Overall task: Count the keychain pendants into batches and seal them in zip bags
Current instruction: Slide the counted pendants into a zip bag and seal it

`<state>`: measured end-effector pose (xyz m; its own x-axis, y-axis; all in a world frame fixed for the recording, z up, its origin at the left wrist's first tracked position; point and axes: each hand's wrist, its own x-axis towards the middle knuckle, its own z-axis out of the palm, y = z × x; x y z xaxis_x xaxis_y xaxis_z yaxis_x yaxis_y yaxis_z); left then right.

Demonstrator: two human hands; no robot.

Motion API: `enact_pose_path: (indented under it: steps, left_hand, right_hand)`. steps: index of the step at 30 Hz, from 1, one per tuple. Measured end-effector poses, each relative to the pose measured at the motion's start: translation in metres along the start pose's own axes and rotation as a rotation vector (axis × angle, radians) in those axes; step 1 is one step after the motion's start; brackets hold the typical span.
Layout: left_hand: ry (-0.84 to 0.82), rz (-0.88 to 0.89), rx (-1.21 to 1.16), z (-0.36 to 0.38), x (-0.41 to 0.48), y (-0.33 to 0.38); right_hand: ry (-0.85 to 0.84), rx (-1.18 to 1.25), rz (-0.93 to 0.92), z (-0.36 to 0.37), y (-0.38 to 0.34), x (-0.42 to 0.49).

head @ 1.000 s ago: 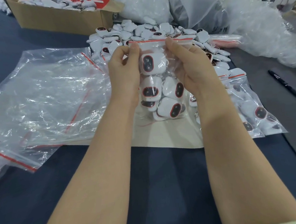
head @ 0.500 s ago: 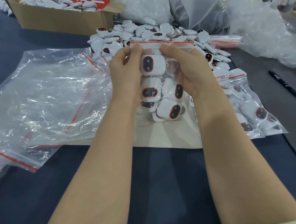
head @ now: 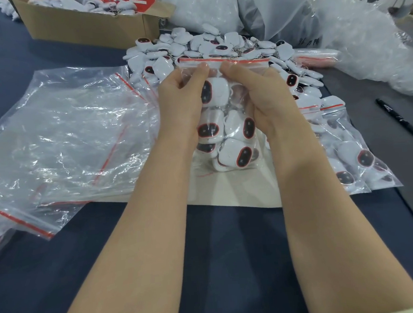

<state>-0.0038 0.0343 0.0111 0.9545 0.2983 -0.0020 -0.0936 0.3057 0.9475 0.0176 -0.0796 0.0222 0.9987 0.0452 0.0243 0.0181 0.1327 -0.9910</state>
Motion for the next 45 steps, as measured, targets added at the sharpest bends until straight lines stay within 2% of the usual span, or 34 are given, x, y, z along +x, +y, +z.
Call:
enact_pose_path:
  steps: [15,24,29,39,45]
  left_hand:
    - [0.009,-0.033,-0.017,-0.0014,-0.0009,-0.0020]
    - [0.003,0.030,-0.056,-0.0004,0.0000,-0.0049]
    - [0.058,0.001,-0.098,-0.0001,0.0028,-0.0047]
    - [0.126,0.063,0.014,-0.0017,0.0044,-0.0062]
    - [0.065,-0.025,-0.054,-0.0017,0.0046,-0.0061]
  right_hand:
    - [0.037,-0.053,0.002,0.0004,0.0016,-0.0018]
    - [-0.001,-0.005,0.030,-0.0007,0.0034,0.0002]
    - [0.008,0.027,0.079,-0.0040,0.0040,0.0031]
    - [0.028,0.056,0.106,0.0003,0.0023,0.0038]
    - [0.051,0.039,0.113,-0.0006,0.0050,0.0041]
